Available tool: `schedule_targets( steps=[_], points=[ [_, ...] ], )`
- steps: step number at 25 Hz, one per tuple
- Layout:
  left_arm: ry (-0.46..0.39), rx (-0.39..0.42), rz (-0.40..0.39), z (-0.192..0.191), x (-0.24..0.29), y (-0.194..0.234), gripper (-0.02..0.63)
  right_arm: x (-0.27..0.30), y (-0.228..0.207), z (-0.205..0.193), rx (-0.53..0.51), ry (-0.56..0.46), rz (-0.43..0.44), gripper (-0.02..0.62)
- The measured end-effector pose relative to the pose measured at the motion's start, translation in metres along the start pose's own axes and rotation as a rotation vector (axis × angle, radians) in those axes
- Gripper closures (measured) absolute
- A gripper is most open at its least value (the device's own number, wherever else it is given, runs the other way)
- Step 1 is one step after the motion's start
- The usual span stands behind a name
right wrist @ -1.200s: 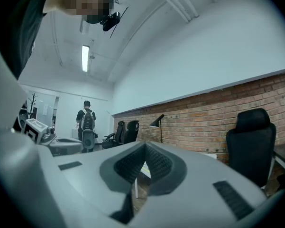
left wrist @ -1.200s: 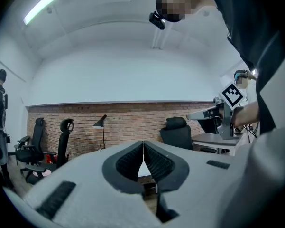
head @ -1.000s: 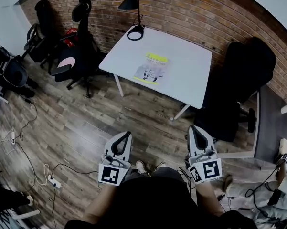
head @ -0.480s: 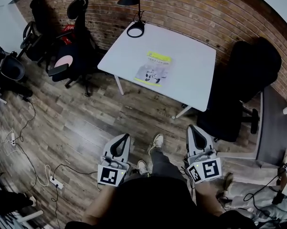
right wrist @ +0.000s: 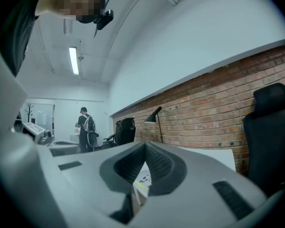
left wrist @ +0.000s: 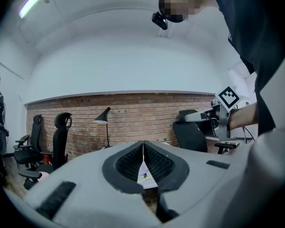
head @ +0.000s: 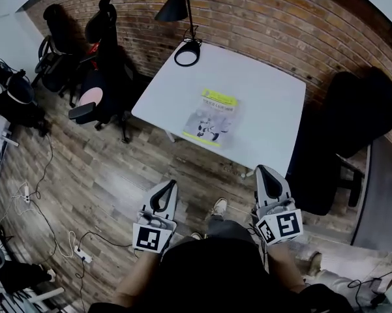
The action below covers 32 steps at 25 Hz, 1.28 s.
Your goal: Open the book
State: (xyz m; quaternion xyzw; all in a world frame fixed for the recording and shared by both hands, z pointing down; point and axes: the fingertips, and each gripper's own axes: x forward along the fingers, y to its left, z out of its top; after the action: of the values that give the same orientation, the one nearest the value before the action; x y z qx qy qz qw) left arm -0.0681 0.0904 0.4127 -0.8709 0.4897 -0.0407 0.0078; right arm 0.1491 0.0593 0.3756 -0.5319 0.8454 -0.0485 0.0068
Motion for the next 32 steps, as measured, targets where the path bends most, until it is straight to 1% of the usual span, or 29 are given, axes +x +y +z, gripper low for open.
schedule_targets(
  steps=[4, 7, 12, 16, 20, 26, 29, 32],
  points=[
    [-0.002, 0.016, 0.022, 0.014, 0.044, 0.004, 0.58, 0.032, -0.033, 0.007, 0.007, 0.0, 0.037, 0.583],
    [0.003, 0.018, 0.039, 0.018, 0.068, 0.008, 0.58, 0.054, -0.05, 0.003, 0.011, 0.02, 0.065, 0.583],
    [0.042, 0.011, 0.052, 0.014, 0.087, 0.012, 0.58, 0.075, -0.059, -0.014, 0.042, 0.065, 0.102, 0.583],
    [0.053, 0.002, 0.054, 0.012, 0.101, 0.02, 0.581, 0.091, -0.062, -0.021, 0.055, 0.087, 0.114, 0.583],
    [0.038, -0.009, 0.021, 0.009, 0.119, 0.026, 0.581, 0.104, -0.068, -0.028, 0.055, 0.118, 0.09, 0.583],
    [0.017, -0.017, -0.027, 0.013, 0.139, 0.04, 0.581, 0.122, -0.074, -0.053, 0.172, 0.211, 0.057, 0.583],
    [0.027, -0.045, -0.042, 0.008, 0.143, 0.05, 0.58, 0.134, -0.078, -0.061, 0.182, 0.234, 0.019, 0.583],
    [0.028, -0.055, -0.063, 0.006, 0.149, 0.059, 0.581, 0.148, -0.078, -0.073, 0.193, 0.261, -0.006, 0.583]
  ],
)
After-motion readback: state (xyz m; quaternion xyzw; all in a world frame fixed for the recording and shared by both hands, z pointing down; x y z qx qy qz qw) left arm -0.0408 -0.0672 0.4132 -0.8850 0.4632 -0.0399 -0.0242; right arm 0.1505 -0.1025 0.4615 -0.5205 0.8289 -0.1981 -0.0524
